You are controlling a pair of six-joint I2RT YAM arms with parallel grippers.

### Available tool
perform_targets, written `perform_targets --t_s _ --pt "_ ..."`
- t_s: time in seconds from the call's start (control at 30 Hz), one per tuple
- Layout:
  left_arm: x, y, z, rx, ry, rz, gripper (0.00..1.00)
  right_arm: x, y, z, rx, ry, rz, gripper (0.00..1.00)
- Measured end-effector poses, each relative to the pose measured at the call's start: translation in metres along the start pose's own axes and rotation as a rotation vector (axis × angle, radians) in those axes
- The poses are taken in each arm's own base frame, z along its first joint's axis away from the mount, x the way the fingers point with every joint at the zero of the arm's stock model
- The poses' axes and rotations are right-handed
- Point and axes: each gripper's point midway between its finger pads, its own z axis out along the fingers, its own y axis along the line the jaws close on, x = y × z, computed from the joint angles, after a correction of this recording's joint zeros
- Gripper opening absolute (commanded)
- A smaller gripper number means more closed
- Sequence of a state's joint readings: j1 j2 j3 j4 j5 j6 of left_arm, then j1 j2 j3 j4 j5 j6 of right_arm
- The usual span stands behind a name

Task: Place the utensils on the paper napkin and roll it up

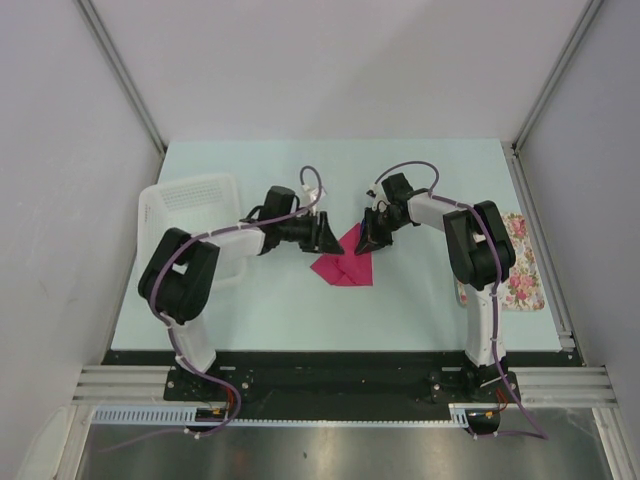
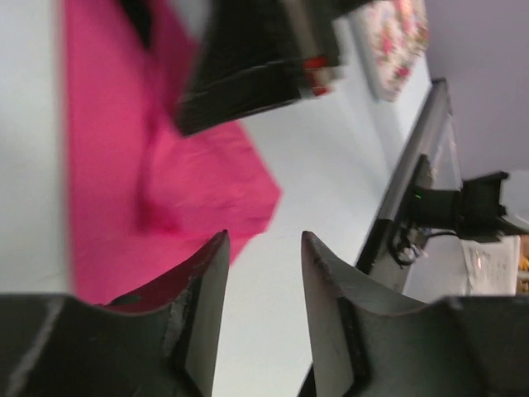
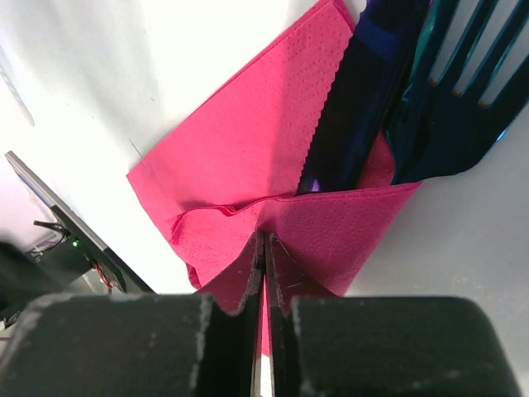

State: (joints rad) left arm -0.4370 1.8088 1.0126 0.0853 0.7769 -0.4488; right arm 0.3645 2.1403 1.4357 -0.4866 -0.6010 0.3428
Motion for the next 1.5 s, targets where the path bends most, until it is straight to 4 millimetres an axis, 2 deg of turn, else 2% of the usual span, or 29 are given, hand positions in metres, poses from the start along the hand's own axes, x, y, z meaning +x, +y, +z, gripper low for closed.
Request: perform_targets --t_s 0.1,0.2,0.3,0.53,0.87,1.1,1.3,1.5 --pt "0.005 -0.031 0.016 0.074 0.031 0.052 0.4 0.0 0.0 0.0 -0.001 0.002 0.001 0.04" --pt "0.018 -0.045 0.034 0.123 0.076 0.057 0.38 0.0 0.0 0.0 -0.001 0.002 0.002 0.03" --pt "0.034 -0.036 0.045 0.12 0.125 0.005 0.37 0.0 0.0 0.0 -0.001 0.002 0.005 0.04" --pt "0.062 0.006 0.063 0.05 0.218 -0.155 0.31 0.0 0.0 0.0 -0.002 0.002 0.005 0.04" --pt "0.059 0.012 0.063 0.017 0.246 -0.243 0.25 -0.001 0.004 -0.002 -0.005 0.004 0.0 0.13" --pt "0.06 0.014 0.062 0.006 0.249 -0.25 0.25 0.001 0.012 -0.003 -0.001 0.001 -0.028 0.13" --pt "0.06 0.014 0.062 0.006 0.249 -0.243 0.25 0.026 0.022 -0.006 -0.003 0.033 -0.046 0.13" --pt "0.06 0.014 0.062 0.006 0.249 -0.243 0.25 0.042 0.016 -0.002 0.008 0.07 -0.029 0.12"
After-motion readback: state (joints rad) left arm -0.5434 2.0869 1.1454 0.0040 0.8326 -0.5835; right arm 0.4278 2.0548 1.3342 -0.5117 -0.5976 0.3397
